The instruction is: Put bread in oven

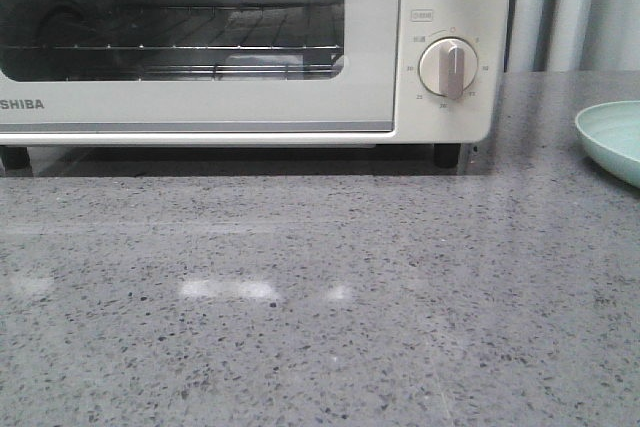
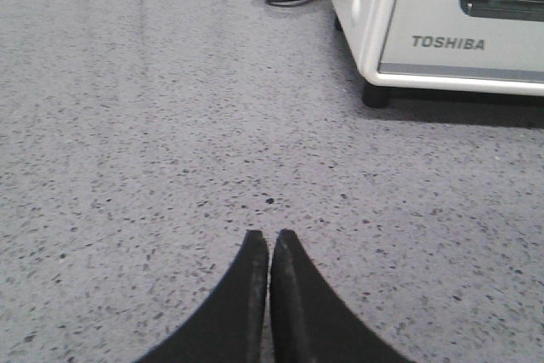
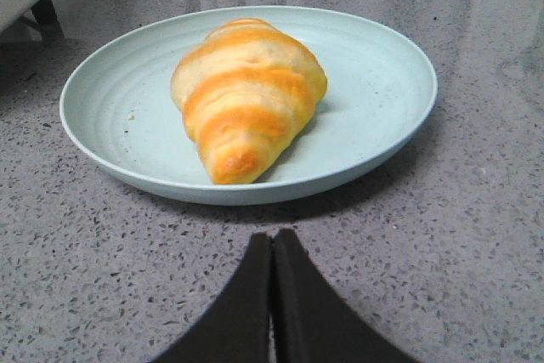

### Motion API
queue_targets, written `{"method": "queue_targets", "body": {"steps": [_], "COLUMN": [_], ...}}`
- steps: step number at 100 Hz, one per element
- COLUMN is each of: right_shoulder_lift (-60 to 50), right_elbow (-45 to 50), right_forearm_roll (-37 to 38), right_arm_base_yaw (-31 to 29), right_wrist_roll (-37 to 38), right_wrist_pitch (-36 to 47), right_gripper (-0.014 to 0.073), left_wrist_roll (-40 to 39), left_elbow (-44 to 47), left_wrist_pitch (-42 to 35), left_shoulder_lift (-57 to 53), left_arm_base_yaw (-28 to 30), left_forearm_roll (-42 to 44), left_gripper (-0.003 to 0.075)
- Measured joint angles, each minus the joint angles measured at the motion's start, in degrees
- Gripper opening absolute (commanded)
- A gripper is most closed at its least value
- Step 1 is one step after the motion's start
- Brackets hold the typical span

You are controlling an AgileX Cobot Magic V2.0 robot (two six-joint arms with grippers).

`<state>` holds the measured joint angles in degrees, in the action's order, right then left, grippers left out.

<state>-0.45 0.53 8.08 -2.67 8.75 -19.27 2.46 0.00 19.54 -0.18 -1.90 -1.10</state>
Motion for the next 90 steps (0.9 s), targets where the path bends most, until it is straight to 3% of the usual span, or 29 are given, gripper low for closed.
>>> {"method": "queue_targets", "body": {"steps": [67, 90], "right_shoulder_lift": [0.00, 0.00], "right_elbow": [0.00, 0.00], "right_forearm_roll": [0.00, 0.00], "right_arm_base_yaw": [0.00, 0.00], "right_wrist_roll": [0.00, 0.00], "right_wrist_pitch": [0.00, 0.00], "right_gripper": [-0.0076, -0.0076], "left_wrist_roll": [0.00, 0.00], "left_elbow": [0.00, 0.00], "left_wrist_pitch": [0.00, 0.00], "left_shoulder_lift": [0.00, 0.00], "left_arm_base_yaw": [-1.06, -1.06], "left_forearm_roll": [0.31, 9.57], "left_gripper": [-0.0021, -0.0021]}}
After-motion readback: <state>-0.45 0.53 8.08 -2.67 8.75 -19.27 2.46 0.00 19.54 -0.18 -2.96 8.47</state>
